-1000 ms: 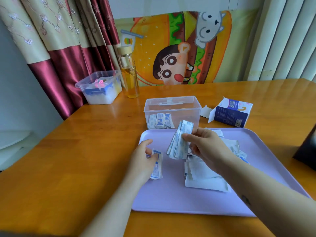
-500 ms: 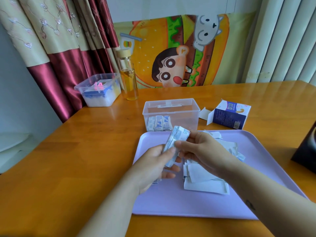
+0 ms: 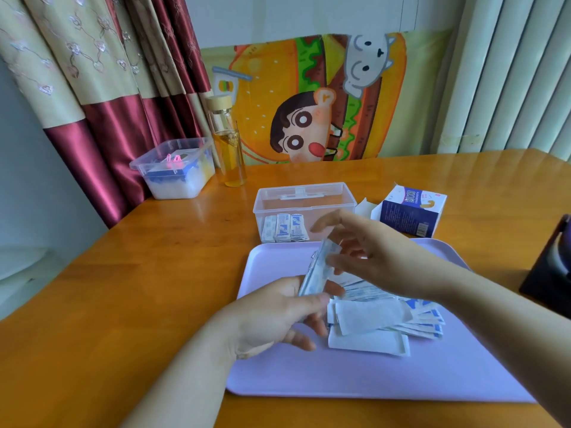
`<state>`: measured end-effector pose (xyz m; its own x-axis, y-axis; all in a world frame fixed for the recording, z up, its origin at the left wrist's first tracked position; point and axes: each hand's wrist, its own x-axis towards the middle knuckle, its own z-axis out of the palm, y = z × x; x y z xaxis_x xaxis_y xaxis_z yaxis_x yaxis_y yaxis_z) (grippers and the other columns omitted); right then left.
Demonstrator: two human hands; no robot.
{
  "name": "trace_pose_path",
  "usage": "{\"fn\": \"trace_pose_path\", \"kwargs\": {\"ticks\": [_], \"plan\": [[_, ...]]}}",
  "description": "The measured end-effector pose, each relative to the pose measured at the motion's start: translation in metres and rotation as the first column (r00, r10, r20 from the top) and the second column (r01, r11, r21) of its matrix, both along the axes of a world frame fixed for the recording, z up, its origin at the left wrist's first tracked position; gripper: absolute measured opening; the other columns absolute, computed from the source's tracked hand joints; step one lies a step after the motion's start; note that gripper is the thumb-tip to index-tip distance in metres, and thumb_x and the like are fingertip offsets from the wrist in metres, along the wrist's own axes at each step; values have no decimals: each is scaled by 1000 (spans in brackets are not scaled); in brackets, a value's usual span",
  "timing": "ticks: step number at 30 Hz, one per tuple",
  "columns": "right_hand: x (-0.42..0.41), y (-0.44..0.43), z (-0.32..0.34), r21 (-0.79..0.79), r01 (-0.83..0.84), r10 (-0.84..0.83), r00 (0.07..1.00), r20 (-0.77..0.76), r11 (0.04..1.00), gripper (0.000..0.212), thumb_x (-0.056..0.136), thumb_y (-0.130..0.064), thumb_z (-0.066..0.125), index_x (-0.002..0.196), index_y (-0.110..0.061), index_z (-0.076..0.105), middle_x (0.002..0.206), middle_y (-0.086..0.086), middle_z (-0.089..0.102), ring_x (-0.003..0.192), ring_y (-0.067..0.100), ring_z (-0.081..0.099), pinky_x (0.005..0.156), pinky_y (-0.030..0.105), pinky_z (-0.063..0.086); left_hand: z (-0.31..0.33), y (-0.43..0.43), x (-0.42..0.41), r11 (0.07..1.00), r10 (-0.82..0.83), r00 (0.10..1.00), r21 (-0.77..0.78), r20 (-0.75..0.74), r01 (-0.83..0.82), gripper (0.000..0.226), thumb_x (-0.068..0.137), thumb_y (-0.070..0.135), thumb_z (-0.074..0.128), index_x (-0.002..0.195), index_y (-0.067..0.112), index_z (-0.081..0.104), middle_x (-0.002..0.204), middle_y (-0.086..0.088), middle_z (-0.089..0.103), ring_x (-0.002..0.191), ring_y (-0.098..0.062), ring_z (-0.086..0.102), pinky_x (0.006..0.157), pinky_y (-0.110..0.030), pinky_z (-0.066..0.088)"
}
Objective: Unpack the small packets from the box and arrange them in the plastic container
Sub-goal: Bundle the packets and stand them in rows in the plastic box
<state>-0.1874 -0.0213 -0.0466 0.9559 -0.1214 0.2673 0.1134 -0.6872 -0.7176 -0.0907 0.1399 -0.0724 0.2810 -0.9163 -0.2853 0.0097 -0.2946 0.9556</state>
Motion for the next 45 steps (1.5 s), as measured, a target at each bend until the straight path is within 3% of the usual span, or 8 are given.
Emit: {"fn": "trace_pose_path", "kwargs": {"ticks": [6,10,14,19,22,26,38,45], "plan": [[1,0,-2,-416,9,74,980,183,909,26,92,-15,51,114,-20,65,99,-29,45,85,-5,52,76,8,42,1,-9,3,992,122,961,-44,248,-114,17,99,27,43,106,23,58,69,6,39,52,-6,33,50,-21,27],[-1,-5,-3,-395,25,52,981,185,918,29,93,-10,52,117,-19,65,102,-8,58,87,5,58,76,20,47,-5,-15,4,980,188,877,-140,442,-140,22,98,37,43,104,24,60,69,11,43,51,-2,39,53,-17,33],[4,-11,17,-226,99,-56,980,189,969,21,91,-9,58,103,-23,68,91,-7,67,78,6,65,69,23,52,2,-25,15,962,252,792,-234,556,-142,37,78,62,42,90,32,61,66,7,53,59,-18,45,59,-39,43],[36,-38,50,-260,304,-225,929,292,916,16,88,-7,60,98,-18,67,85,1,68,73,16,63,67,26,50,54,-63,30,930,352,555,-346,754,-121,19,98,30,45,91,30,62,75,1,62,67,-17,55,61,-27,44],[61,-59,70,-314,398,-292,896,335,862,19,88,-6,58,102,-14,66,79,-9,58,68,8,49,57,9,37,78,-94,51,873,482,462,-456,745,-174,18,93,29,54,104,15,59,91,-3,69,84,-24,64,72,-42,52],[98,-91,77,-309,500,-410,857,314,809,23,88,-10,56,110,-15,57,96,3,59,79,21,53,60,24,39,88,-137,83,887,462,399,-427,792,-177,16,90,24,57,99,10,54,92,-8,67,83,-28,61,71,-43,48],[157,-146,6,-504,340,-479,860,-175,794,20,89,-17,58,108,-20,62,107,5,62,84,22,54,66,31,47,40,-205,142,965,-115,697,245,708,-90,22,93,7,54,106,10,70,85,-5,67,77,-17,62,74,-24,51],[155,-158,-6,-418,345,-427,896,-119,841,28,88,-15,61,116,-19,61,115,2,63,101,20,59,84,34,53,20,-225,146,879,-226,795,469,563,-82,18,89,6,59,98,18,70,98,-5,66,83,-15,59,81,-23,51]]}}
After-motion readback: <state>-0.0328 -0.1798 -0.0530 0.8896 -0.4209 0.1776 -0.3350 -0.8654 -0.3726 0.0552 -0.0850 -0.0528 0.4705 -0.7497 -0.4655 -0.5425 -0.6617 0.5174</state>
